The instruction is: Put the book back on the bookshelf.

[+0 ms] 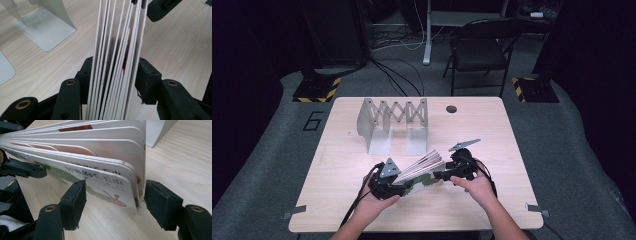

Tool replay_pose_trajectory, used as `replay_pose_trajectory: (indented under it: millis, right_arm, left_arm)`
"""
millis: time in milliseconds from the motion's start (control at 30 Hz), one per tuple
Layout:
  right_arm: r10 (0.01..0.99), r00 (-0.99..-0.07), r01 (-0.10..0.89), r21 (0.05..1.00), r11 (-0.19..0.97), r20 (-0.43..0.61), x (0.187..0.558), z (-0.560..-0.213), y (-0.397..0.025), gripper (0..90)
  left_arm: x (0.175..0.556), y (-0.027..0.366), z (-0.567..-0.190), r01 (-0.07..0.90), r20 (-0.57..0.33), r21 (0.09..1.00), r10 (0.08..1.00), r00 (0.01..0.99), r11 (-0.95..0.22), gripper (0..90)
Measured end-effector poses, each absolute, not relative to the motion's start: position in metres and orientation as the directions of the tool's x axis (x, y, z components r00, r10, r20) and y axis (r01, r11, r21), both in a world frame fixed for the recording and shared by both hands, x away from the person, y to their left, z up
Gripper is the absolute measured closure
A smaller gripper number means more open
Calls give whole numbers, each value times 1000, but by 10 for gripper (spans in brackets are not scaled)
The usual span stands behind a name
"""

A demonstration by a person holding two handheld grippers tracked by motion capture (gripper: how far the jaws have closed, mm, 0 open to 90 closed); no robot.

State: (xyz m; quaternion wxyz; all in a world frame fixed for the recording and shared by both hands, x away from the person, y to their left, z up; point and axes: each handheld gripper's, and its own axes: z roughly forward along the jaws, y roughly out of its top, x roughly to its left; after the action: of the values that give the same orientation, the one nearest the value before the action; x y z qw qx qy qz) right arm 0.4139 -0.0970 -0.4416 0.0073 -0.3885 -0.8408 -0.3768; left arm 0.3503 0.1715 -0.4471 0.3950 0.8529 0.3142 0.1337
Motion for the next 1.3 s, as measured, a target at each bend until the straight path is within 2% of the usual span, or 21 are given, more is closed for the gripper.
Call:
replay_pose_trajectory:
  millis: [333, 667, 967, 1300]
  right_arm:
    - [651, -701, 652, 633, 418, 292, 413, -442, -93, 347]
    - [656, -701, 645, 641, 416, 280, 415, -444, -94, 347]
    - [658, -693, 658, 632, 408, 296, 417, -445, -94, 345]
    - [653, -700, 648, 640, 412, 290, 418, -446, -95, 345]
  left_arm:
    - [349, 165, -445, 437, -23, 749, 640, 768, -498, 615]
    - [347, 161, -444, 414, -12, 742, 608, 794, -526, 724]
    - [351, 157, -442, 428, -24, 728, 603, 797, -536, 678]
    - [356, 148, -445, 443, -8, 696, 610, 792, -566, 683]
